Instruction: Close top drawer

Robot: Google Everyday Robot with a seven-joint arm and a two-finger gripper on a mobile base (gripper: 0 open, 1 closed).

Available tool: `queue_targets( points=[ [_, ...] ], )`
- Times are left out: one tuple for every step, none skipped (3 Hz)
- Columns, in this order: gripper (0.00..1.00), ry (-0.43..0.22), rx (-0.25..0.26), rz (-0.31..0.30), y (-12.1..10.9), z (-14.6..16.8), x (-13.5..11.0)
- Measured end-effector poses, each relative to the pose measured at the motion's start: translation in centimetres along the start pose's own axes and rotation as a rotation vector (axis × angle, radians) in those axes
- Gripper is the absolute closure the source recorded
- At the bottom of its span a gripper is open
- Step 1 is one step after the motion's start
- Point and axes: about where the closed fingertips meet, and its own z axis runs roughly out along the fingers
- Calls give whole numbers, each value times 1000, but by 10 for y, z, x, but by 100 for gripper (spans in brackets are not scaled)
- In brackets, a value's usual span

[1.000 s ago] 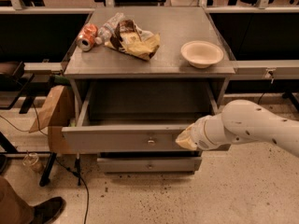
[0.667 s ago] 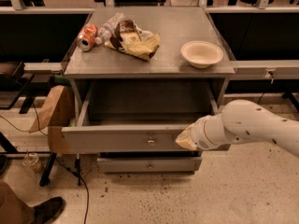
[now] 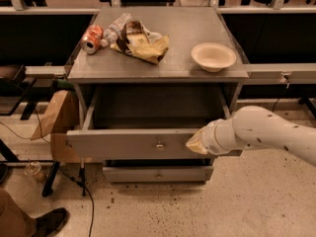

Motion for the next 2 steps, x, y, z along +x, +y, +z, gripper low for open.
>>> queue_targets(
  points=[
    [100,-2,32,-1,-15,6,0],
    [100,-10,66,-7,-32,8,-5]
  ],
)
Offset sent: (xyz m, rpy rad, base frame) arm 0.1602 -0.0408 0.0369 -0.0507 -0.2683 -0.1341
